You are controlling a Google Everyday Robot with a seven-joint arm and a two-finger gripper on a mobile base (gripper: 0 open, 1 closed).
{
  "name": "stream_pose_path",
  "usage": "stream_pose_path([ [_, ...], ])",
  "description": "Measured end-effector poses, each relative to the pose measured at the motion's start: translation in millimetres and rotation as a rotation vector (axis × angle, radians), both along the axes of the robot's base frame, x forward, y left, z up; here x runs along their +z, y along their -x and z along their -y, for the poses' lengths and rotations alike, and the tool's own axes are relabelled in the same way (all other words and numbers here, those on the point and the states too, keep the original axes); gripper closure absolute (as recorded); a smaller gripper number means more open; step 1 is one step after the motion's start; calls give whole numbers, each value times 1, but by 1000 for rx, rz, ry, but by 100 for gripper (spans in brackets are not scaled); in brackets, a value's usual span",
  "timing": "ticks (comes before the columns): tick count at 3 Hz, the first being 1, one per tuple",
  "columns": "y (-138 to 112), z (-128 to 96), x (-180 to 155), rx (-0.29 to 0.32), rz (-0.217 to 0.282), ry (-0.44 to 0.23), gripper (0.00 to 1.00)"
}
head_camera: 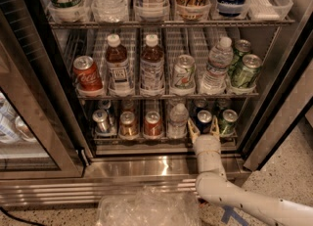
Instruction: Pick pepsi can from bottom shelf of fridge
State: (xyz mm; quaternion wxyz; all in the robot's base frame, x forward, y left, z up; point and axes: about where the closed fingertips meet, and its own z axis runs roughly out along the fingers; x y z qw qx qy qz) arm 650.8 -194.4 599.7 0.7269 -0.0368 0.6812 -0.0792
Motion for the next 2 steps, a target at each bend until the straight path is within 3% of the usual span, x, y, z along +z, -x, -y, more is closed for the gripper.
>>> stream_pose_path([
  [2, -8, -2, -4, 5, -20, 10, 76],
])
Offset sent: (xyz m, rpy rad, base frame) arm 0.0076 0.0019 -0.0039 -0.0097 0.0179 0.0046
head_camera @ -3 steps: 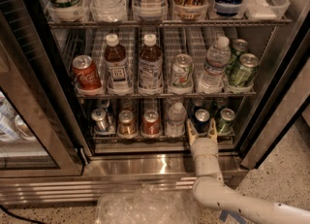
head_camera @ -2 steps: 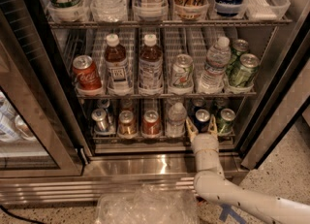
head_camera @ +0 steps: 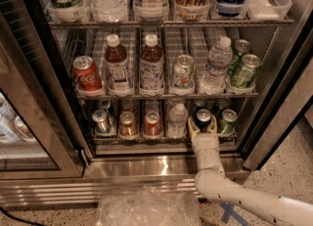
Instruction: Pick pepsi can from bottom shelf of fridge
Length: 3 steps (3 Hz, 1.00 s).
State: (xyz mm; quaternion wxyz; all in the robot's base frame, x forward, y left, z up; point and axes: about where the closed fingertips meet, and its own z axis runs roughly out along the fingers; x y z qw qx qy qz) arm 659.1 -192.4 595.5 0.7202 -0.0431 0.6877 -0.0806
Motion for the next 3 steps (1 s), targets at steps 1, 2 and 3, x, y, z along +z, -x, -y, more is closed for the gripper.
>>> stream_pose_path([
  [1, 1, 1, 7, -2, 14, 3, 100],
  [2, 6, 4, 36, -10, 75, 18, 100],
  [3, 16, 3, 76, 15, 140, 16, 100],
])
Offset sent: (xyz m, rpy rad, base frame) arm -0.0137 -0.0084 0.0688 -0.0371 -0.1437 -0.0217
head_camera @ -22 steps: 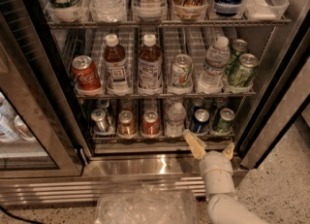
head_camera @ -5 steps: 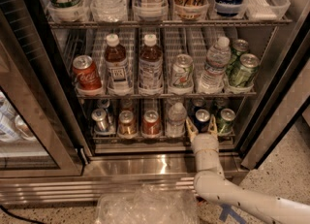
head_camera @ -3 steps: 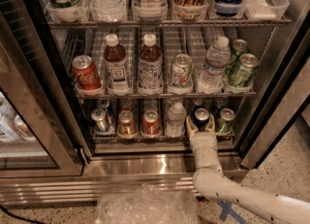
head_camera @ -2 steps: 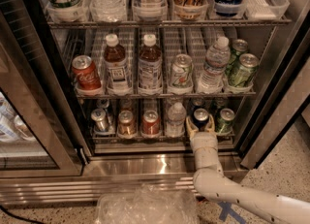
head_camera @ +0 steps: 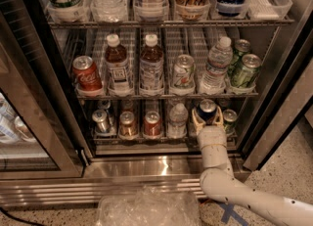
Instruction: Pick pepsi can from bottom shelf of fridge
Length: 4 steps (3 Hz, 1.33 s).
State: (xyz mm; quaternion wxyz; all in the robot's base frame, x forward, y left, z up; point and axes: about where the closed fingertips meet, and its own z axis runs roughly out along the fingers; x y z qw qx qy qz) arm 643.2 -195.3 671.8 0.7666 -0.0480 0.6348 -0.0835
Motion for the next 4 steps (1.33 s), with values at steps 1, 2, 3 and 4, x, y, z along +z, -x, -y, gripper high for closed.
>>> stream_pose_path([
  [1, 17, -16, 8, 95, -19, -44, 100],
  [2, 46, -34, 3, 187, -88, -133, 100],
  [3, 79, -45, 2, 266, -133, -204, 100],
  [4, 79, -45, 2, 266, -133, -204, 100],
])
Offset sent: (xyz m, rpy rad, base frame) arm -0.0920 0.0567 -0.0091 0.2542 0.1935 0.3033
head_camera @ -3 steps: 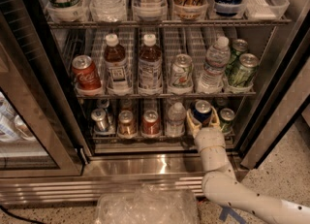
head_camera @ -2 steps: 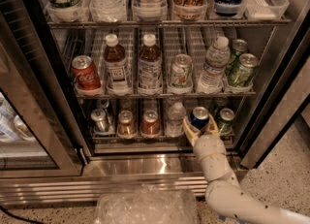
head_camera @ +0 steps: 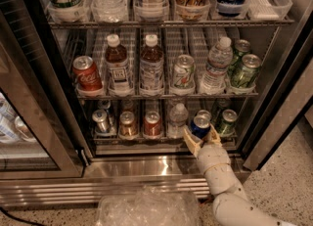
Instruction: Pick pepsi can from bottom shelf of fridge
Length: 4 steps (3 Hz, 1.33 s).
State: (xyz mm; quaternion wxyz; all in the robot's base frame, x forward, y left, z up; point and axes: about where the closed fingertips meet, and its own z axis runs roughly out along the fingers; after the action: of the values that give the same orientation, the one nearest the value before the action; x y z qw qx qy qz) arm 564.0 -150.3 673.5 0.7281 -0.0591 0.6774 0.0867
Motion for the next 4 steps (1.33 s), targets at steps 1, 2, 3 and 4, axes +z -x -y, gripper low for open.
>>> stream_pose_path([
  [1, 22, -21, -1, 72, -26, -68, 100],
  [2, 69, -57, 9, 220, -49, -152, 100],
  [3, 120, -83, 52, 334, 1, -175, 100],
  [4, 129, -75, 69, 334, 32, -198, 100],
])
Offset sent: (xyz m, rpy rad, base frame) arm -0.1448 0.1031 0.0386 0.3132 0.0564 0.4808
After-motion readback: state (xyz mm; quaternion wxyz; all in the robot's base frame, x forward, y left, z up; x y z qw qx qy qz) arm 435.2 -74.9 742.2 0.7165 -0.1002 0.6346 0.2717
